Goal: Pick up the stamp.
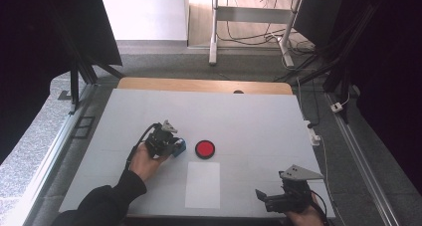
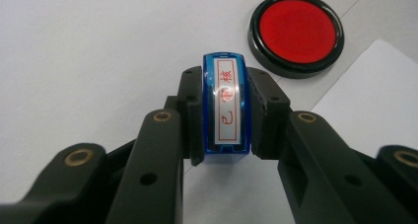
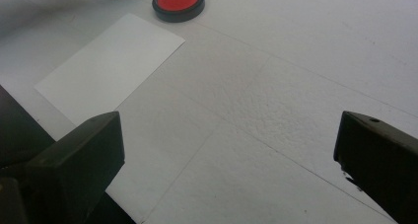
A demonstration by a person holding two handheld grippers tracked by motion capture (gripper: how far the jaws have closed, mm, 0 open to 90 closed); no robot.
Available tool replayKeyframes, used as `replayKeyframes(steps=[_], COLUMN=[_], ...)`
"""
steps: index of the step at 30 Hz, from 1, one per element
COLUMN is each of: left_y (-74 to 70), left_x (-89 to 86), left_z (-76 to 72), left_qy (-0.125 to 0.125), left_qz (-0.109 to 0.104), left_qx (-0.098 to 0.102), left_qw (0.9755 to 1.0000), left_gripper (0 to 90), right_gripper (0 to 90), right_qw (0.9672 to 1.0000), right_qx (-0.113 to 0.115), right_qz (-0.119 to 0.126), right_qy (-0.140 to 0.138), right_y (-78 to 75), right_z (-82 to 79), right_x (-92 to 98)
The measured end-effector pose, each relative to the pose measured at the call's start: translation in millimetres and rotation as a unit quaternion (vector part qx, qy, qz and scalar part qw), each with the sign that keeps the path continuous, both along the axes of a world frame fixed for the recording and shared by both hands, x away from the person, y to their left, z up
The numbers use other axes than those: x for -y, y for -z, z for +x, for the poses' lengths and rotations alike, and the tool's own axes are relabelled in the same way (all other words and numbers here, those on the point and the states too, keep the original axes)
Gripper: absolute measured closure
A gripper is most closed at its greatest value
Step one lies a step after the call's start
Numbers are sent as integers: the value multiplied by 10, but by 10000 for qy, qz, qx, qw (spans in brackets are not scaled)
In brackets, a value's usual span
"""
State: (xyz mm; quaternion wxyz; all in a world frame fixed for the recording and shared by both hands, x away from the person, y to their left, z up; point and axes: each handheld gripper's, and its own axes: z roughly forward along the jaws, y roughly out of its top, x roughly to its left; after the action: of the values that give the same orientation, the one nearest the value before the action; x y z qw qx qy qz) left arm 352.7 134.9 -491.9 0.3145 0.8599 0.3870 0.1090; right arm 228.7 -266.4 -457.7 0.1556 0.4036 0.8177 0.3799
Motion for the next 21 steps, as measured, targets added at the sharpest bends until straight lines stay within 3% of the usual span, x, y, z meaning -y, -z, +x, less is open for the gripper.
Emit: replayKeyframes(steps=[3, 10, 16, 21], left_y=[-56, -215, -269, -284], left_x=[-28, -54, -113, -146], left_z=[-7, -101, -173, -226], left_qy=[121, 218, 331, 442], left_qz=[-134, -215, -370, -527], left_qx=[-5, 215, 367, 314], left_qw=[9998, 9993, 9981, 9971], left_gripper=[707, 707, 707, 707], right_gripper=[0, 0, 0, 0], right_qw=[10000, 10000, 10000, 10000], right_qx=[10, 14, 18, 27], right_qz=[-6, 3, -1, -6], right_qy=[-11, -14, -24, -41], right_y=[-1, -1, -1, -1], right_z=[-1, -1, 1, 7], right_x=[1, -2, -5, -6])
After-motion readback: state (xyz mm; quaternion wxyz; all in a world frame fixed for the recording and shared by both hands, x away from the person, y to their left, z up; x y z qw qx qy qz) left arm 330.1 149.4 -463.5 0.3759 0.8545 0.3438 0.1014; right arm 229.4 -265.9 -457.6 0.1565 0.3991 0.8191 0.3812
